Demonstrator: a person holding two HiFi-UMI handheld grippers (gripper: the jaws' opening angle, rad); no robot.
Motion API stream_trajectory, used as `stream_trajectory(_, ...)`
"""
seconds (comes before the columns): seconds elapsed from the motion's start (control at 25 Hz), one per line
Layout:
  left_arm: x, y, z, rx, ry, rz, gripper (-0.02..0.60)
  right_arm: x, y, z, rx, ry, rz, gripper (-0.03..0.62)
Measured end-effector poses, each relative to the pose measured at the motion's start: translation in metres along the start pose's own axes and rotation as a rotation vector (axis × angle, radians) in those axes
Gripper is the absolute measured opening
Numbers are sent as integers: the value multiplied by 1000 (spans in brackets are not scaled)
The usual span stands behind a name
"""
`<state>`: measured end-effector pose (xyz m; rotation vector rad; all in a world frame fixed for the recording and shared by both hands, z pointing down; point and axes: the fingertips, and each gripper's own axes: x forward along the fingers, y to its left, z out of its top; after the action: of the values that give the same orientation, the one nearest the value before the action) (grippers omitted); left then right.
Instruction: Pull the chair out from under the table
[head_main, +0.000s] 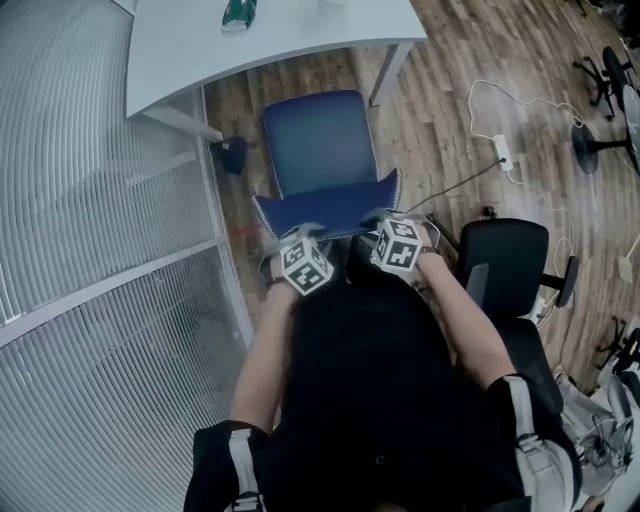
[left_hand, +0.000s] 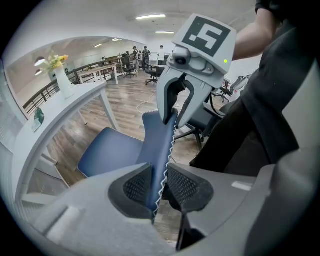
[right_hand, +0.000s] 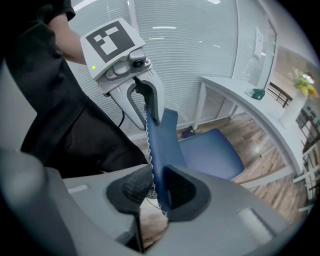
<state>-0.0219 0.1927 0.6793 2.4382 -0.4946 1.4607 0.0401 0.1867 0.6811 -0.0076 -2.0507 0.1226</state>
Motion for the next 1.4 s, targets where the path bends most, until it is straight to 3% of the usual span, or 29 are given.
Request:
stream_trajectory(0.44, 0, -20, 6, -33, -15, 16, 104, -8, 15, -11, -24, -9, 9, 95)
stream_trajectory(1.4, -5, 17, 19, -48, -48, 58, 109, -15, -21, 2, -37, -56, -41, 95)
